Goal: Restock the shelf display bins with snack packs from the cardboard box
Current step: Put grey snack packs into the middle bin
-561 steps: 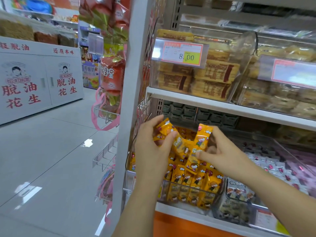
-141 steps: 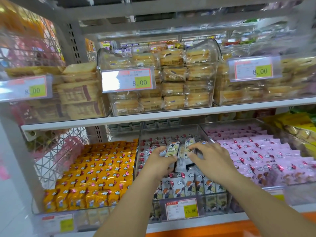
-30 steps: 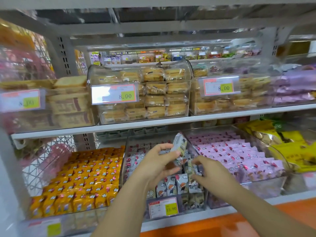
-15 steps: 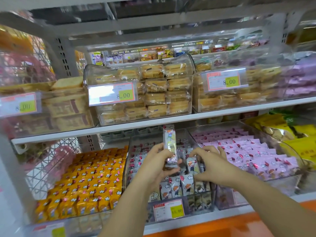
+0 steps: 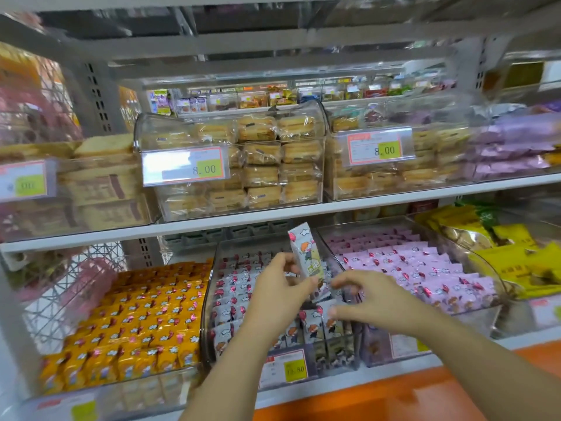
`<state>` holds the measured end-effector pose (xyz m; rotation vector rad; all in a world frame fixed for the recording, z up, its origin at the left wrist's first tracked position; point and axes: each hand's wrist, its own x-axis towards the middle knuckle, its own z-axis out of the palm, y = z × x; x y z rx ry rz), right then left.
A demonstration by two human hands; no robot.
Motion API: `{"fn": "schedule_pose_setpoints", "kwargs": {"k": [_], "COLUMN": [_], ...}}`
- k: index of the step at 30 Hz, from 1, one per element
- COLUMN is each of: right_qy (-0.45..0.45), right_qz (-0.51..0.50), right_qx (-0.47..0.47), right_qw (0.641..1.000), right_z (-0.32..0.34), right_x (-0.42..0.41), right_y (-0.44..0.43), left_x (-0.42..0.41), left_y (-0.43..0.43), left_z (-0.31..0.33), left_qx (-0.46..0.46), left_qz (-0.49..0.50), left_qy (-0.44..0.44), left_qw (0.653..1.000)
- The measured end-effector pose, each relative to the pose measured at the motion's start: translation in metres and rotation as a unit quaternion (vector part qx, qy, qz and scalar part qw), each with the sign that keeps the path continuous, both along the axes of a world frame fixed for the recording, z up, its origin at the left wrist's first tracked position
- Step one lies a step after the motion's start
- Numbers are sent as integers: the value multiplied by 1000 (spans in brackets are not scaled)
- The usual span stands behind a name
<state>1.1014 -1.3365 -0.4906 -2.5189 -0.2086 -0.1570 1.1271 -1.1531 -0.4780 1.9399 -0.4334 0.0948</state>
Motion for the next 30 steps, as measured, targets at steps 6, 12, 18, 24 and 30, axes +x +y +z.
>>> {"fn": "schedule_pose_setpoints", "kwargs": {"k": [6, 12, 18, 24, 30], "right_qy": [-90, -100, -34, 8, -34], "right_qz": [57, 50, -16, -8, 21], "right_qx": [218, 190, 94, -42, -143], "right_qw": [970, 975, 995, 999, 989], "right_z": [31, 25, 10, 10, 9], "right_x": [-6, -4, -5, 2, 3], "right_y": [-4, -12, -13, -17, -16], "left_x": [-7, 5, 28, 49, 53], "left_y": [-19, -18, -5, -20, -28], "left_z": [2, -2, -9, 2, -5], "left_qx": [27, 148, 276, 378, 347], "left_qz": [-67, -50, 77, 54, 43], "left_qy": [-32, -64, -69, 46, 70], "left_qw": [997, 986, 956, 923, 934]}}
